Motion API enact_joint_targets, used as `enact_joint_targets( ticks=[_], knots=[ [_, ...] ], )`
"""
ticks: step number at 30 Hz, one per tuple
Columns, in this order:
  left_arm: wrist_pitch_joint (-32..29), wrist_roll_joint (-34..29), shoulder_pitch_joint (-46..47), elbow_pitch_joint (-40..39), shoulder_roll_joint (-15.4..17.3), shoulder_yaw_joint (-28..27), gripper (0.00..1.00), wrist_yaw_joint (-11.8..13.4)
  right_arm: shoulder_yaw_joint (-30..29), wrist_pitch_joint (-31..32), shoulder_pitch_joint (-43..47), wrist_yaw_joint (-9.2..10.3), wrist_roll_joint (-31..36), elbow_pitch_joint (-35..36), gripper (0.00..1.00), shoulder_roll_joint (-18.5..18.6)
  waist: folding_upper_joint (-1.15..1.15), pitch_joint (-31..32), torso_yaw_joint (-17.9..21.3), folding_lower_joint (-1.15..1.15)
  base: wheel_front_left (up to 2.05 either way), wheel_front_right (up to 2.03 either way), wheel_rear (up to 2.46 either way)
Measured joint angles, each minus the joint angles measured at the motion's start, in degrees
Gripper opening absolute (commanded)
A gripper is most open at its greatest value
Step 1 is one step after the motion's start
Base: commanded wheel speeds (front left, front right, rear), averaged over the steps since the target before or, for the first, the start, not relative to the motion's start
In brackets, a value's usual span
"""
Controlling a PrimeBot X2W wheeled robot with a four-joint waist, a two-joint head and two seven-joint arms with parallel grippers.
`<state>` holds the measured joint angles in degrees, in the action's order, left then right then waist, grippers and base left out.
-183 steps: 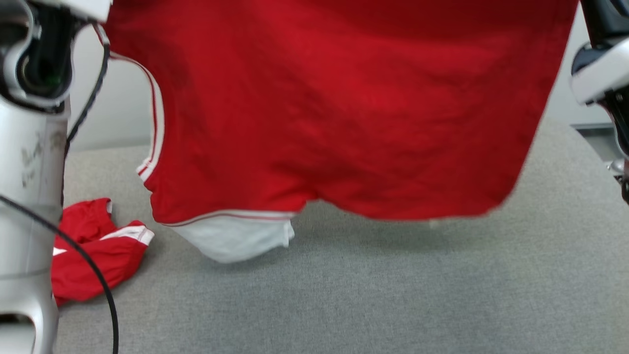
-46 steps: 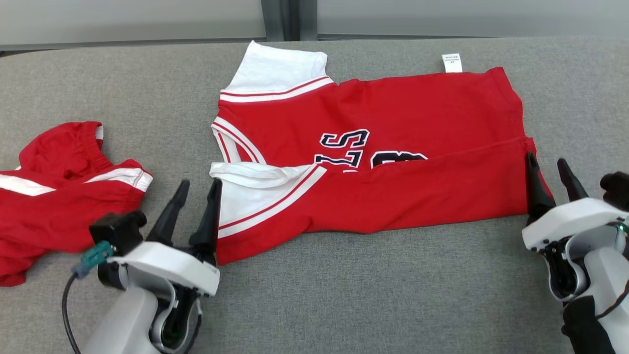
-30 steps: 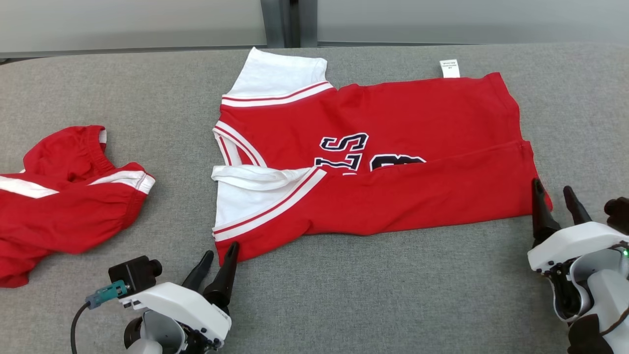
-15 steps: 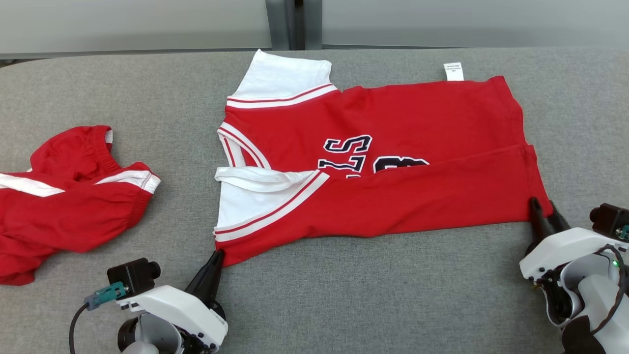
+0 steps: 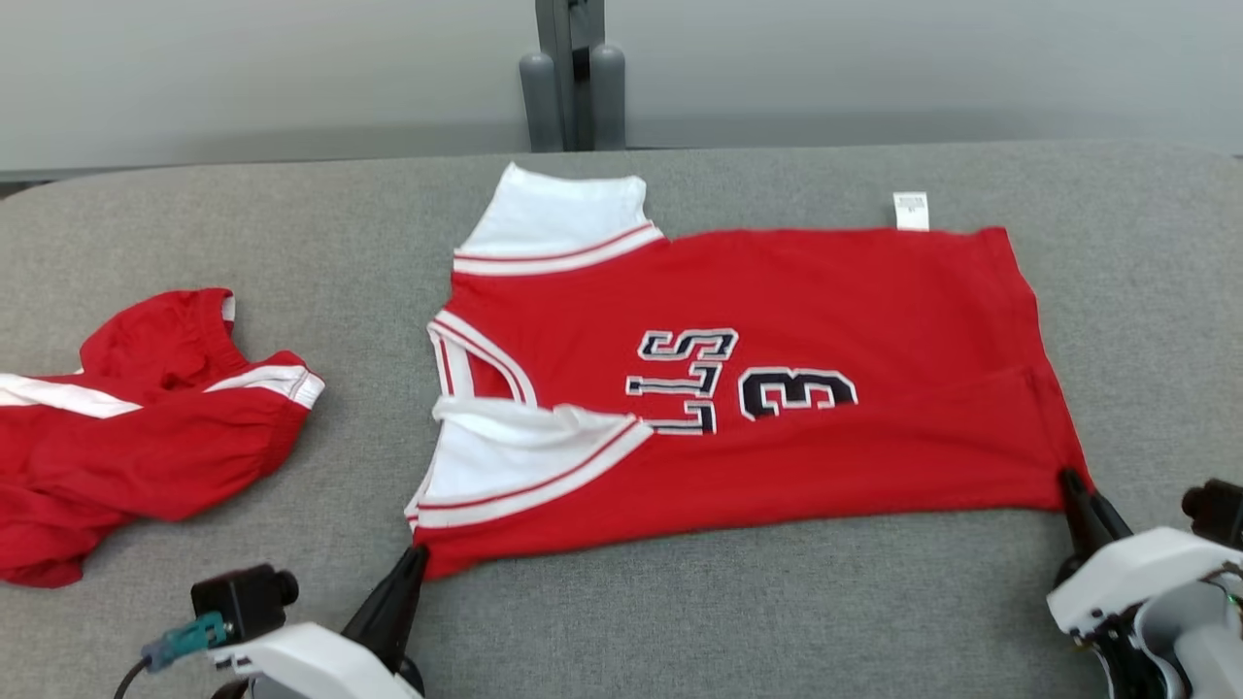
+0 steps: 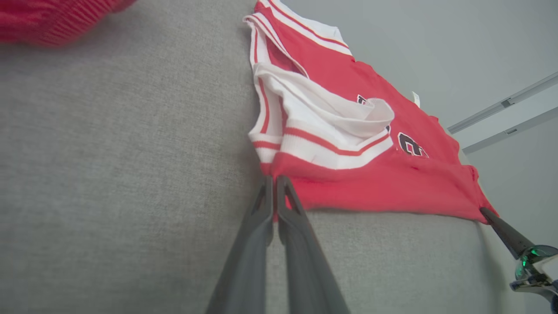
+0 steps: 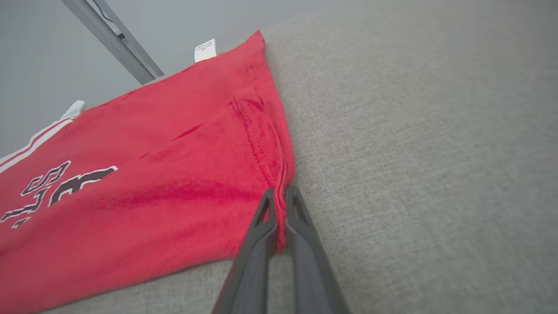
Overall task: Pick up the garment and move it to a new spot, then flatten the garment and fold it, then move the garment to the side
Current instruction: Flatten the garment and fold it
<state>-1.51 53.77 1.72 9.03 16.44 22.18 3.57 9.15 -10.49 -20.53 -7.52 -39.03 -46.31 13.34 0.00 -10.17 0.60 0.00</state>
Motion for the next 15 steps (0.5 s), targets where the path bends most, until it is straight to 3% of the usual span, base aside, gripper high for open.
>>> enact_joint_targets(
  ticks=[8, 15],
  knots=[
    [-2.61, 0.22, -6.39, -6.99, 2.52, 0.47, 0.0, 3.1, -0.94, 5.24, 10.01, -0.01, -2.35, 9.84, 0.0, 4.34, 0.0, 2.96, 0.05, 0.0, 0.0, 0.0, 0.0],
    [-6.45, 0.49, -11.36, -14.3, 4.43, 1.65, 0.0, 6.58, -5.87, 10.67, 18.16, 0.0, -1.15, 19.19, 0.0, 5.05, 0.0, 4.48, 0.02, 0.0, 0.0, 0.0, 0.0]
  ],
)
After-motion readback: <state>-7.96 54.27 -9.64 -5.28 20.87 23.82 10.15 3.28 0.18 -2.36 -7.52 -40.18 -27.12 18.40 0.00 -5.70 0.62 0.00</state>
